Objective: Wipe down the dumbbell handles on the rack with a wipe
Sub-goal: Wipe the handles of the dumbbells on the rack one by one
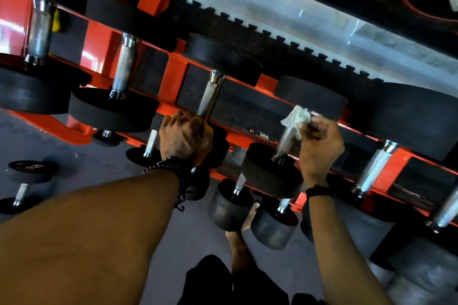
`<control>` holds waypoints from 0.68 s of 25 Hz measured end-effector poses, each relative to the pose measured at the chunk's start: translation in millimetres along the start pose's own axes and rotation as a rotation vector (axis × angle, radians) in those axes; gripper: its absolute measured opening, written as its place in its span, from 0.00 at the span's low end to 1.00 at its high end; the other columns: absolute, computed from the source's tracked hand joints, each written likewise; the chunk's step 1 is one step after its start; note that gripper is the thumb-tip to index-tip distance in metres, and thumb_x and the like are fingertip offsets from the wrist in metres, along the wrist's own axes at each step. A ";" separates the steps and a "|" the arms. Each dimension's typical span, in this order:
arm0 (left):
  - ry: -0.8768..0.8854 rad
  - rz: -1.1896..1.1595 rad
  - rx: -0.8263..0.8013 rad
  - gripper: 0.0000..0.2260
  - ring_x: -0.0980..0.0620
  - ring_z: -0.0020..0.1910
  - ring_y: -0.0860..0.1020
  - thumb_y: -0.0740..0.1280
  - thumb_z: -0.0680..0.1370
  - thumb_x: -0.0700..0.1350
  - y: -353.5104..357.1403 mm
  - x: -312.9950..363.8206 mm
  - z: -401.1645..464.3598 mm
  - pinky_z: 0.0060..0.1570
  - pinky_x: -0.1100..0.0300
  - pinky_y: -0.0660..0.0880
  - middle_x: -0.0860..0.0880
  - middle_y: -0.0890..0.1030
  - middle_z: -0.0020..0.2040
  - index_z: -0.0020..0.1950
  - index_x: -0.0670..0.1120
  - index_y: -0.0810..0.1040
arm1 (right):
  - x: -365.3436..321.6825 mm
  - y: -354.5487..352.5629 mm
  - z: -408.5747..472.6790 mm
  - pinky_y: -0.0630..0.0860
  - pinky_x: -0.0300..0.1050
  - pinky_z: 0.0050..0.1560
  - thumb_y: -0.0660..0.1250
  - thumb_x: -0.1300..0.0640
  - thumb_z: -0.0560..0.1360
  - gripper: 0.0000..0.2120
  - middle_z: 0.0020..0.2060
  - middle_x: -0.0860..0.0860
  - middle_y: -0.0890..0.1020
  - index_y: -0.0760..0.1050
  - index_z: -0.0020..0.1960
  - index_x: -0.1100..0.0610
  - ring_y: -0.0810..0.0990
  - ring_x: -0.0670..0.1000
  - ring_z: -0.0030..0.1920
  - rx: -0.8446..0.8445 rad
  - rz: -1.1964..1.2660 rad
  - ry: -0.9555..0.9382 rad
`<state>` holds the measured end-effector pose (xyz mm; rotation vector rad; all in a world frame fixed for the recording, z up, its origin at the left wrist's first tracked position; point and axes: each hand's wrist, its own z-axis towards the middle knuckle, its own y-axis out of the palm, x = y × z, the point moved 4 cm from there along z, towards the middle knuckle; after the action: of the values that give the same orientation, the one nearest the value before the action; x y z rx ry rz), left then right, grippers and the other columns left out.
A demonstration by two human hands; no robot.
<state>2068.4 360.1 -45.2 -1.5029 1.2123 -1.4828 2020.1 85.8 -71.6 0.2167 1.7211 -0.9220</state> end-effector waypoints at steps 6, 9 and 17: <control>-0.023 0.017 -0.036 0.14 0.39 0.36 0.77 0.59 0.72 0.50 1.3 -2.1 -0.6 0.40 0.50 0.72 0.44 0.78 0.32 0.32 0.43 0.76 | 13.2 -12.1 -58.3 0.74 0.28 0.44 0.74 0.66 0.70 0.06 0.39 0.48 0.83 0.83 0.47 0.60 0.82 0.45 0.39 -0.126 -0.195 0.073; -0.012 0.015 -0.024 0.13 0.39 0.36 0.76 0.61 0.72 0.50 0.9 -0.8 0.4 0.40 0.51 0.72 0.44 0.79 0.32 0.32 0.43 0.76 | 0.1 2.1 -16.7 0.73 0.27 0.40 0.74 0.64 0.72 0.05 0.39 0.51 0.84 0.82 0.47 0.62 0.80 0.38 0.35 0.026 -0.131 0.047; -0.016 -0.014 -0.018 0.14 0.40 0.35 0.76 0.59 0.72 0.50 -1.1 -1.6 -0.7 0.40 0.49 0.74 0.45 0.77 0.32 0.31 0.44 0.75 | 9.3 -10.4 -44.1 0.76 0.33 0.44 0.71 0.66 0.72 0.05 0.39 0.48 0.82 0.83 0.48 0.63 0.80 0.45 0.38 -0.074 -0.294 0.035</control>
<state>2068.0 362.0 -44.7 -1.5357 1.2108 -1.4696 1978.3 105.6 -71.5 -0.0723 1.8467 -1.0696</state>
